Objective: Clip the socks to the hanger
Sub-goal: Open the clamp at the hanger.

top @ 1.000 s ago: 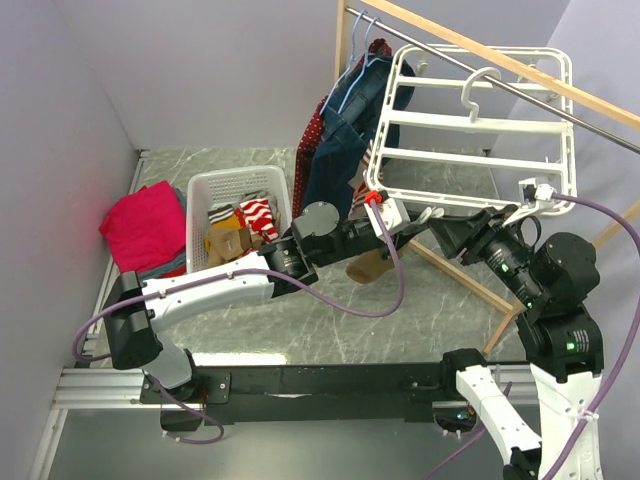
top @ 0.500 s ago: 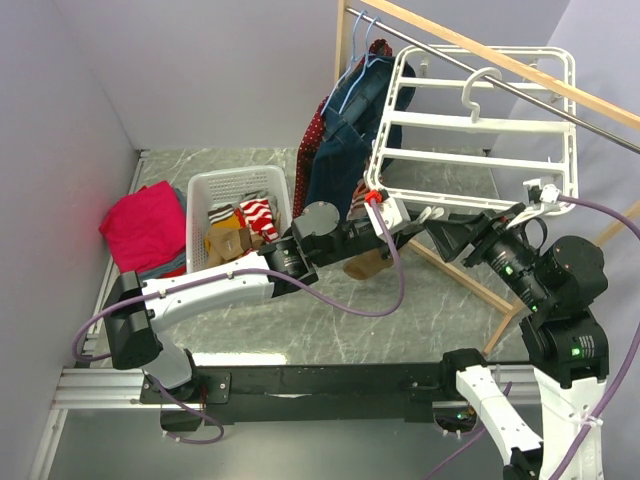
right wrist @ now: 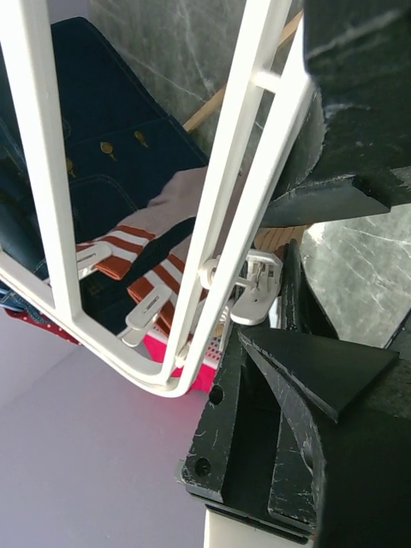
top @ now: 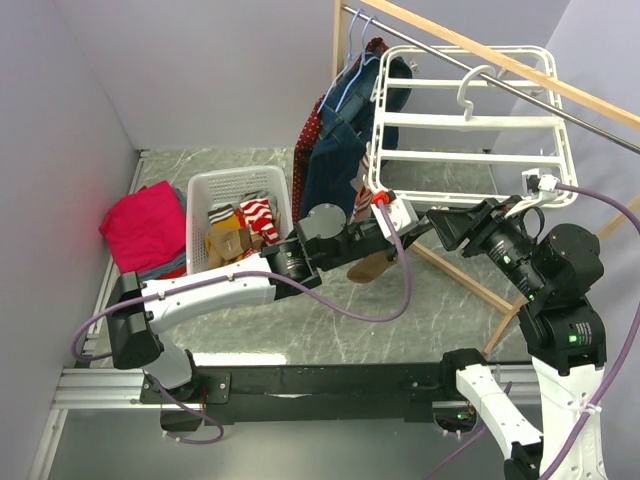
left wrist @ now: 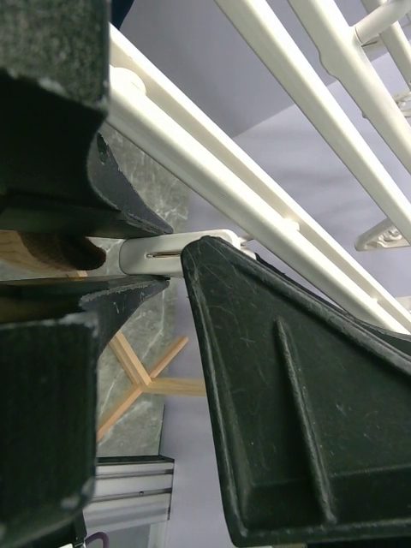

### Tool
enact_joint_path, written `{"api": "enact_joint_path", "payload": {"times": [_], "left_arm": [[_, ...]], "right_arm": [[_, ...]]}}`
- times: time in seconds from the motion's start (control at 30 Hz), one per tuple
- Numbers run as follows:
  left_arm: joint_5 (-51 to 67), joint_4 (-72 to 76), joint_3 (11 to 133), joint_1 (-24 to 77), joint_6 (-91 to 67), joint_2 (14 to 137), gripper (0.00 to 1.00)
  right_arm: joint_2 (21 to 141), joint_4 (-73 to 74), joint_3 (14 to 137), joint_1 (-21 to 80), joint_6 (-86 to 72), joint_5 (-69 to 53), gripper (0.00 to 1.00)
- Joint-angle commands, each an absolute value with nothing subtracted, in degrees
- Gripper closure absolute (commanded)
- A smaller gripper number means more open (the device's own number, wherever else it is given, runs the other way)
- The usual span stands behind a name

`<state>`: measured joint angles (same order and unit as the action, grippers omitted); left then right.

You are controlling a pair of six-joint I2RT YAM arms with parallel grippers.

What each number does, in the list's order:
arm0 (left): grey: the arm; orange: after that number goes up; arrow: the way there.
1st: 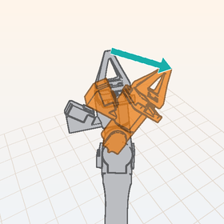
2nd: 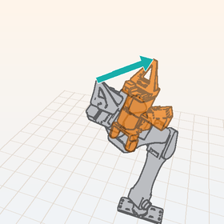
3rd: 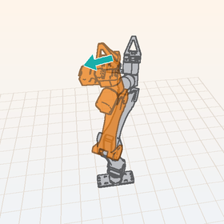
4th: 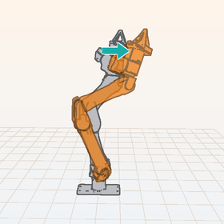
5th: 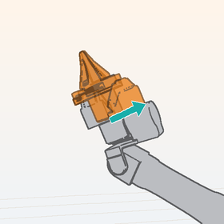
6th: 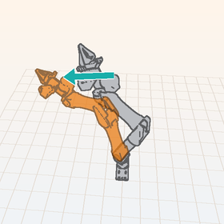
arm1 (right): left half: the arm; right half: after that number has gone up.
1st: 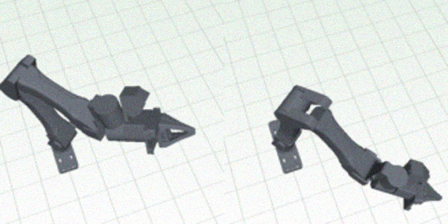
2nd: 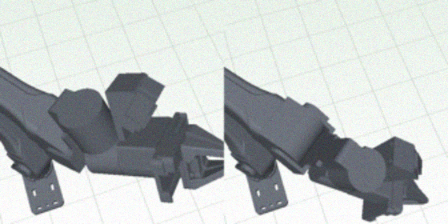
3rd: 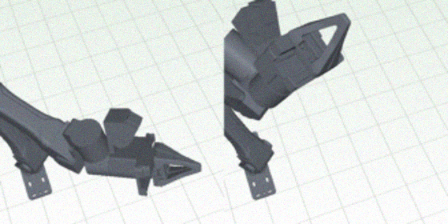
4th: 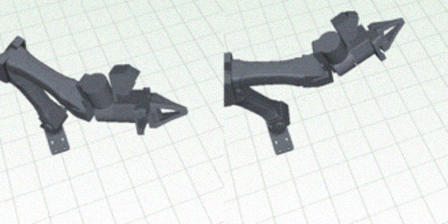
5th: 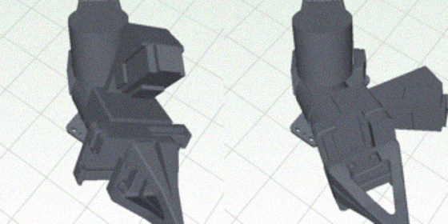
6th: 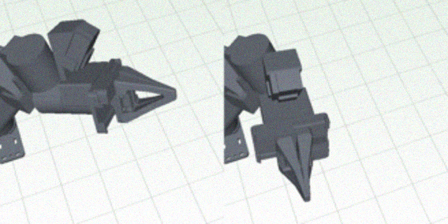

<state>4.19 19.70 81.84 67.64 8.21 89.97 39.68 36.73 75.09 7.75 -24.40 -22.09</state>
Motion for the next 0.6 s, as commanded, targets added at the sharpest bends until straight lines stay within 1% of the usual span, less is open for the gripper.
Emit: {"api": "enact_joint_path", "payload": {"times": [0.0,0.37,0.57], "left_arm": [[2.7,18.4,85.2,68.8,9.8,90.8,0.94],[0.2,15.6,87.7,69.8,10.8,92.5,0.94],[0.2,14.2,89.1,70.3,11.1,93.2,0.95]], "right_arm": [[40.0,33.7,75.9,8.1,-23.5,-21.3,0.44],[40.3,34.8,76.6,8.1,-23.2,-20.2,0.49],[40.1,35.4,76.2,8.1,-22.9,-19.0,0.49]]}}
